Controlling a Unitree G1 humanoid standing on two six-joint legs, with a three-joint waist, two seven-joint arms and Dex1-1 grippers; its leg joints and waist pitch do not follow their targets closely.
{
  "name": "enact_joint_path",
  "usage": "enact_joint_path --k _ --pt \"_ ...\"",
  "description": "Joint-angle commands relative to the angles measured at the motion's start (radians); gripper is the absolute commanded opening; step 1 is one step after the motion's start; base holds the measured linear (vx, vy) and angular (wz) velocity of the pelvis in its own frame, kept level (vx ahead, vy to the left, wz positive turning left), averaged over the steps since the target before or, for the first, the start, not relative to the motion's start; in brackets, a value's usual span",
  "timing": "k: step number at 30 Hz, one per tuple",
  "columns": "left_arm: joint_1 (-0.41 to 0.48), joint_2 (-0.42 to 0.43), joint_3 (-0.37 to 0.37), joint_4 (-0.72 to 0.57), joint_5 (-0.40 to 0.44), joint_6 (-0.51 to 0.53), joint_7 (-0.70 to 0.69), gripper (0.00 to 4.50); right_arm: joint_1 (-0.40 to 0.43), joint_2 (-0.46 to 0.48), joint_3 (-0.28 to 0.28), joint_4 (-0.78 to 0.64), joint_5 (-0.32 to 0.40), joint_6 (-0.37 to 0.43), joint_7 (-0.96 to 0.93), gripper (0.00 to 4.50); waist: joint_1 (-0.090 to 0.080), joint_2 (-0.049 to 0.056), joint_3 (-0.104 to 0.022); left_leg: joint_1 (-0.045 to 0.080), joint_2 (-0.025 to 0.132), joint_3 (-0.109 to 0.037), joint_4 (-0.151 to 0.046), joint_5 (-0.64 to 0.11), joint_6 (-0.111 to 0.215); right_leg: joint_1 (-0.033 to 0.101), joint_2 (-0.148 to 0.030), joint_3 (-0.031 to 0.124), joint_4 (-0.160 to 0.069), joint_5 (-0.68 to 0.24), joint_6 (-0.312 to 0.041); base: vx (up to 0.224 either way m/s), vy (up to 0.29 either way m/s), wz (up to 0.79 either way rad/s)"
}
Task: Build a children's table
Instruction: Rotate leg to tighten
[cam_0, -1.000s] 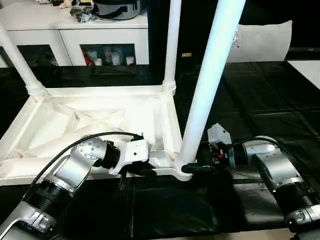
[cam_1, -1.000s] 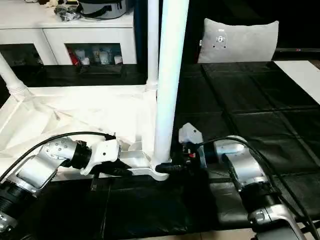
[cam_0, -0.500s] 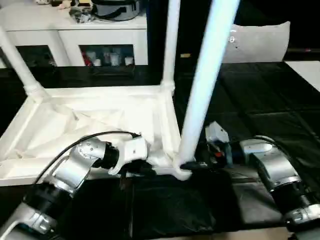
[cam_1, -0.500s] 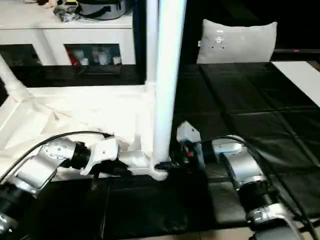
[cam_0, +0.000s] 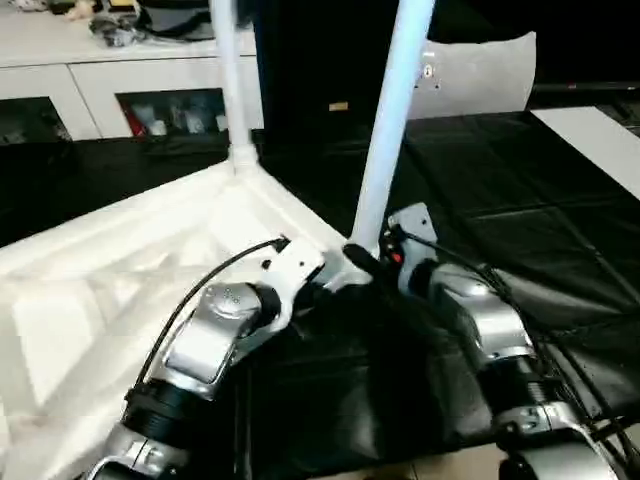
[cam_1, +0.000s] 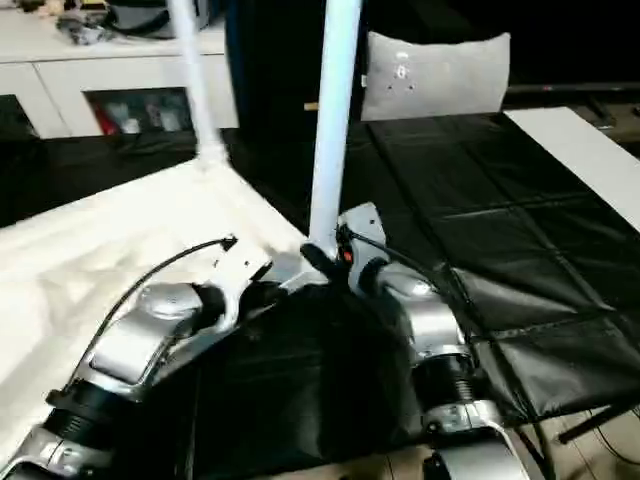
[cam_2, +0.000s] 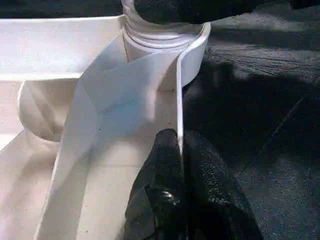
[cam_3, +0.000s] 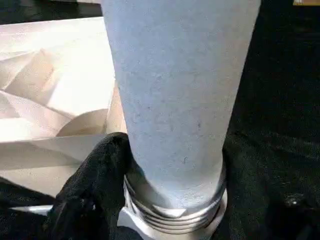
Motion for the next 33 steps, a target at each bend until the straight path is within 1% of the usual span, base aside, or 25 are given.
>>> enact_joint_path --k 1,2,3,4,6,9,10,11,13,14,15,16,17,18,19,21,22,23,26,27,28,29,30,32,33 --pt "-0.026 -0.004 -0.031 -0.058 -0.017 -0.054 -0.026 0.0 0.012 0.037 0.025 0.014 0.054 0.015 0.055 3.12 0.01 -0.01 -0.058 -0.024 0.013 0.008 -0.064 -0.082 0.085 0.069 -0.058 0.06 -0.077 -0.305 -0.119 0.0 0.0 0.0" --pt "-0.027 -0.001 -0.03 -0.057 -0.016 -0.056 -0.028 0.0 0.011 0.036 0.023 0.012 0.053 0.015 0.052 3.12 0.011 -0.008 -0.058 -0.024 0.013 0.008 -0.064 -0.085 0.084 0.07 -0.058 0.061 -0.077 -0.306 -0.12 0.0 0.0 0.0" --pt "-0.028 0.005 -0.027 -0.055 -0.013 -0.058 -0.03 0.0 0.012 0.035 0.019 0.01 0.054 0.007 0.054 3.26 0.011 -0.008 -0.058 -0.023 0.013 0.009 -0.065 -0.088 0.083 0.069 -0.058 0.061 -0.077 -0.308 -0.121 0.0 0.0 0.0" --pt "-0.028 0.011 -0.025 -0.053 -0.01 -0.061 -0.033 0.0 0.013 0.032 0.016 0.006 0.054 0.004 0.057 3.26 0.01 -0.004 -0.057 -0.023 0.013 0.009 -0.066 -0.101 0.082 0.069 -0.06 0.061 -0.079 -0.319 -0.12 0.0 0.0 0.0" --pt "-0.029 0.017 -0.022 -0.05 -0.006 -0.063 -0.036 0.0 0.014 0.028 0.013 0.001 0.052 -0.002 0.063 3.57 0.01 -0.006 -0.057 -0.023 0.012 0.009 -0.065 -0.099 0.077 0.07 -0.059 0.062 -0.08 -0.321 -0.118 0.0 0.0 0.0" --pt "-0.033 0.039 -0.026 -0.034 -0.005 -0.089 -0.056 0.0 0.03 0.006 0.006 -0.025 0.068 -0.02 0.107 3.91 0.012 -0.006 -0.057 -0.022 0.013 0.009 -0.065 -0.101 0.08 0.07 -0.06 0.062 -0.079 -0.315 -0.119 0.0 0.0 0.0" --pt "-0.034 0.057 -0.037 -0.023 -0.002 -0.118 -0.074 0.0 0.042 -0.012 0.008 -0.04 0.077 -0.029 0.147 3.91 0.014 -0.005 -0.058 -0.022 0.014 0.008 -0.065 -0.098 0.083 0.069 -0.06 0.063 -0.078 -0.306 -0.12 0.0 0.0 0.0" --pt "-0.034 0.061 -0.039 -0.02 -0.002 -0.126 -0.08 0.0 0.046 -0.02 0.009 -0.044 0.078 -0.033 0.157 4.06 0.016 -0.005 -0.058 -0.021 0.015 0.009 -0.065 -0.095 0.086 0.069 -0.06 0.064 -0.077 -0.299 -0.121 0.0 0.0 0.0" --pt "-0.034 0.083 -0.047 0.002 -0.01 -0.162 -0.112 0.0 0.068 -0.073 0.011 -0.06 0.078 -0.062 0.217 4.15 0.022 -0.005 -0.058 -0.021 0.016 0.009 -0.064 -0.088 0.088 0.069 -0.059 0.064 -0.075 -0.282 -0.128 0.0 0.0 0.0" --pt "-0.034 0.086 -0.048 0.006 -0.011 -0.167 -0.118 0.0 0.072 -0.084 0.011 -0.062 0.078 -0.069 0.228 4.24 0.024 -0.002 -0.059 -0.02 0.017 0.009 -0.064 -0.087 0.088 0.069 -0.059 0.065 -0.074 -0.273 -0.131 0.0 0.0 0.0" --pt "-0.034 0.089 -0.049 0.009 -0.012 -0.172 -0.122 0.0 0.075 -0.093 0.011 -0.064 0.078 -0.074 0.238 4.34 0.028 -0.004 -0.059 -0.019 0.016 0.011 -0.063 -0.089 0.089 0.069 -0.058 0.065 -0.073 -0.27 -0.136 0.0 0.0 0.0" --pt "-0.035 0.101 -0.053 0.018 -0.013 -0.184 -0.142 0.0 0.084 -0.128 0.009 -0.073 0.085 -0.084 0.282 4.44 0.033 0.001 -0.058 -0.018 0.015 0.012 -0.063 -0.093 0.091 0.069 -0.058 0.065 -0.077 -0.274 -0.134 0.0 0.0 0.0" --pt "-0.035 0.105 -0.055 0.021 -0.013 -0.19 -0.149 0.0 0.087 -0.138 0.007 -0.077 0.087 -0.086 0.298 4.44 0.036 -0.002 -0.059 -0.018 0.016 0.012 -0.063 -0.091 0.091 0.069 -0.059 0.065 -0.075 -0.273 -0.134 0.0 0.0 0.0" --pt "-0.036 0.112 -0.059 0.024 -0.014 -0.199 -0.162 0.0 0.091 -0.156 0.007 -0.081 0.089 -0.093 0.321 4.44 0.042 0.0 -0.059 -0.019 0.015 0.012 -0.063 -0.09 0.091 0.071 -0.058 0.065 -0.075 -0.276 -0.134 0.0 0.0 0.0" --pt "-0.037 0.121 -0.064 0.029 -0.016 -0.216 -0.18 0.0 0.093 -0.177 0.006 -0.085 0.091 -0.098 0.348 4.44 0.045 -0.001 -0.058 -0.019 0.015 0.012 -0.063 -0.093 0.092 0.07 -0.059 0.065 -0.076 -0.283 -0.134 0.0 0.0 0.0" --pt "-0.036 0.14 -0.077 0.04 -0.024 -0.251 -0.226 0.0 0.091 -0.22 0.005 -0.084 0.095 -0.105 0.394 4.44 0.048 -0.002 -0.059 -0.017 0.015 0.012 -0.063 -0.097 0.092 0.07 -0.058 0.064 -0.077 -0.293 -0.129 0.0 0.0 0.0" --pt "-0.036 0.153 -0.087 0.047 -0.025 -0.279 -0.253 0.0 0.089 -0.243 0.007 -0.082 0.097 -0.107 0.425 4.44 0.051 0.001 -0.059 -0.017 0.016 0.011 -0.063 -0.101 0.092 0.07 -0.058 0.063 -0.077 -0.294 -0.128 0.0 0.0 0.0" --pt "-0.035 0.162 -0.095 0.053 -0.027 -0.3 -0.275 0.0 0.087 -0.261 0.011 -0.081 0.096 -0.111 0.448 4.44 0.052 0.0 -0.059 -0.018 0.016 0.011 -0.063 -0.1 0.092 0.07 -0.059 0.064 -0.078 -0.294 -0.127 0.0 0.0 0.0" --pt "-0.036 0.194 -0.118 0.069 -0.028 -0.344 -0.346 0.0 0.087 -0.318 0.04 -0.083 0.086 -0.142 0.543 4.44 0.057 -0.003 -0.06 -0.017 0.017 0.011 -0.062 -0.099 0.095 0.07 -0.059 0.064 -0.075 -0.294 -0.131 0.0 0.0 0.0" --pt "-0.038 0.21 -0.13 0.075 -0.023 -0.365 -0.374 0.0 0.087 -0.334 0.052 -0.087 0.084 -0.156 0.578 4.44 0.06 -0.005 -0.059 -0.016 0.015 0.012 -0.062 -0.105 0.102 0.069 -0.058 0.062 -0.078 -0.307 -0.129 0.0 0.0 0.0" --pt "-0.039 0.221 -0.138 0.081 -0.019 -0.382 -0.393 0.0 0.087 -0.343 0.059 -0.089 0.082 -0.165 0.601 4.44 0.062 -0.004 -0.06 -0.017 0.018 0.012 -0.062 -0.102 0.104 0.069 -0.059 0.064 -0.075 -0.3 -0.133 0.0 0.0 0.0" --pt "-0.042 0.236 -0.15 0.088 -0.017 -0.408 -0.423 0.0 0.089 -0.356 0.071 -0.098 0.086 -0.173 0.643 4.44 0.062 -0.006 -0.059 -0.017 0.018 0.012 -0.061 -0.101 0.105 0.068 -0.059 0.065 -0.075 -0.297 -0.134 0.0 0.0 0.0" --pt "-0.042 0.239 -0.151 0.089 -0.017 -0.412 -0.429 0.0 0.089 -0.358 0.074 -0.1 0.086 -0.175 0.65 4.44 0.065 -0.005 -0.06 -0.016 0.019 0.011 -0.062 -0.098 0.106 0.069 -0.059 0.065 -0.072 -0.29 -0.138 0.0 0.0 0.0" --pt "-0.049 0.262 -0.165 0.104 -0.019 -0.453 -0.484 0.0 0.086 -0.377 0.103 -0.094 0.08 -0.216 0.706 4.44 0.068 -0.008 -0.06 -0.016 0.021 0.012 -0.063 -0.09 0.104 0.068 -0.06 0.067 -0.069 -0.28 -0.142 0.0 0.0 0.0" --pt "-0.049 0.262 -0.165 0.104 -0.019 -0.453 -0.484 0.0 0.086 -0.377 0.103 -0.094 0.08 -0.216 0.706 4.44 0.068 -0.008 -0.06 -0.016 0.021 0.012 -0.063 -0.09 0.104 0.068 -0.06 0.067 -0.069 -0.28 -0.142 0.0 0.0 0.0"
